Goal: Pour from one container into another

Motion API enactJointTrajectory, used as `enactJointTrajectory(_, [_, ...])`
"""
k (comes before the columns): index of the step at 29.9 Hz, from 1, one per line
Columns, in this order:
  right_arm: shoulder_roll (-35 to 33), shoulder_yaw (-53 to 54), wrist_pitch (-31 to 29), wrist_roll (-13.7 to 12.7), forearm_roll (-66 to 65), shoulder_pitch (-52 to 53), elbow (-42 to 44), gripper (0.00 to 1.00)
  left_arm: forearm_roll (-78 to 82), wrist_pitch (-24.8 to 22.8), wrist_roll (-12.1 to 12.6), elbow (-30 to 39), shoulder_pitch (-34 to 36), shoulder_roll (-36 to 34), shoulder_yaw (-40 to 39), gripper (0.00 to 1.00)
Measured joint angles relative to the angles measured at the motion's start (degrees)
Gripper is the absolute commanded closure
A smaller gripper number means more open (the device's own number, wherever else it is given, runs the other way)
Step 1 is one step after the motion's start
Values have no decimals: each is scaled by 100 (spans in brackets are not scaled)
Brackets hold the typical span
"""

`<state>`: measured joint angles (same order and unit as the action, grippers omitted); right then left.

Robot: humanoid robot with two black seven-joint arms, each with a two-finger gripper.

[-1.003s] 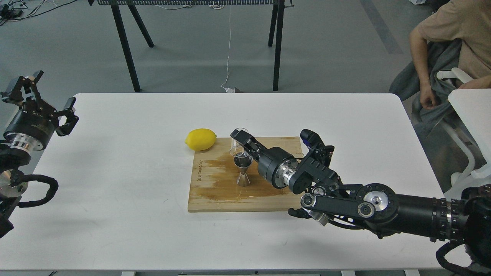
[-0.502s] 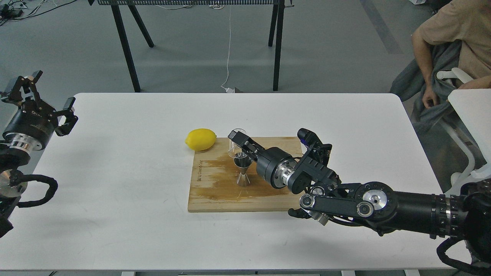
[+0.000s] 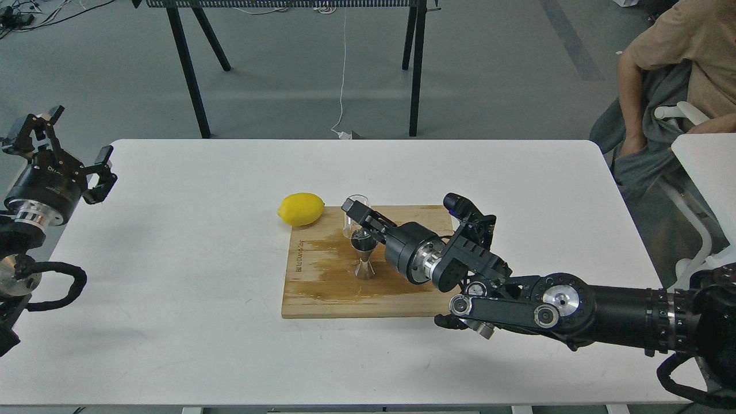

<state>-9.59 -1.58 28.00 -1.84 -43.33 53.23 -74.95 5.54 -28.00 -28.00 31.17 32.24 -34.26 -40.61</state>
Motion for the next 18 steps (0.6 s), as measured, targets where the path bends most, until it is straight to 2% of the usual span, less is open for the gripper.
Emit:
enactJointTrajectory(11, [8,140,0,-7,90,36,14,56,3,0,0,2,1,0,0,2])
enactJointTrajectory(18, [11,1234,0,-22,576,-369,-55,56,8,0,0,-1,1,7,0,2])
